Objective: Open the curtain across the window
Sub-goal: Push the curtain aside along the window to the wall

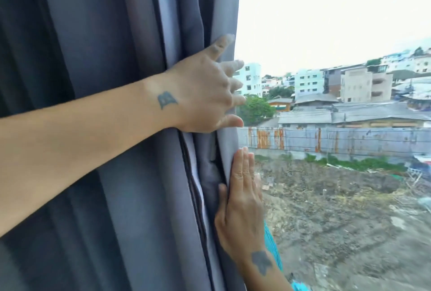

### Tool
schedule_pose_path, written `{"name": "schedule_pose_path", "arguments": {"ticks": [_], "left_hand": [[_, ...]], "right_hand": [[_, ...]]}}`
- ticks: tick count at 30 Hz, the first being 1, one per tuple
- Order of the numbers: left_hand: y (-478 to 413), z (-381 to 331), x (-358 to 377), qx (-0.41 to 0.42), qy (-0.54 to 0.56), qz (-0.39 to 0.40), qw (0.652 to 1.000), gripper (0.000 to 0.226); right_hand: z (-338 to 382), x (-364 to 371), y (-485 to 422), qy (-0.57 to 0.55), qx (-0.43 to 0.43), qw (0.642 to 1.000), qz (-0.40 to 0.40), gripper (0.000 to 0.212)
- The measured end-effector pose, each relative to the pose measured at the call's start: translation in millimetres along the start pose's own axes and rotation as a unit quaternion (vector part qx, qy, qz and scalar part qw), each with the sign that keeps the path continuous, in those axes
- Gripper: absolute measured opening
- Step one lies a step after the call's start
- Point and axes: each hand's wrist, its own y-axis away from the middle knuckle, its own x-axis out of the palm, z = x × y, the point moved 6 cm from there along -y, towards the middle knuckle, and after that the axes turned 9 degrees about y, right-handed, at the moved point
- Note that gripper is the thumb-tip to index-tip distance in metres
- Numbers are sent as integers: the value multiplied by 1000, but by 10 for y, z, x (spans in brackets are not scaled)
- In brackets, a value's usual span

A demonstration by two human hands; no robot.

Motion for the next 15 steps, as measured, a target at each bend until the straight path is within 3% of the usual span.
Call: {"name": "schedule_pose_path", "arguments": {"ticks": [2,5,15], "left_hand": [[174,47,2,51,-45,-24,997,81],[459,115,198,73,-36,-48,996,72],[1191,765,1162,41,-14,-45,998,61]], "right_hand": [[94,167,35,-11,-7,1000,-8,56],[341,397,125,-42,-7,999,-5,55],[1160,1464,95,-88,-18,996,15,56]]}}
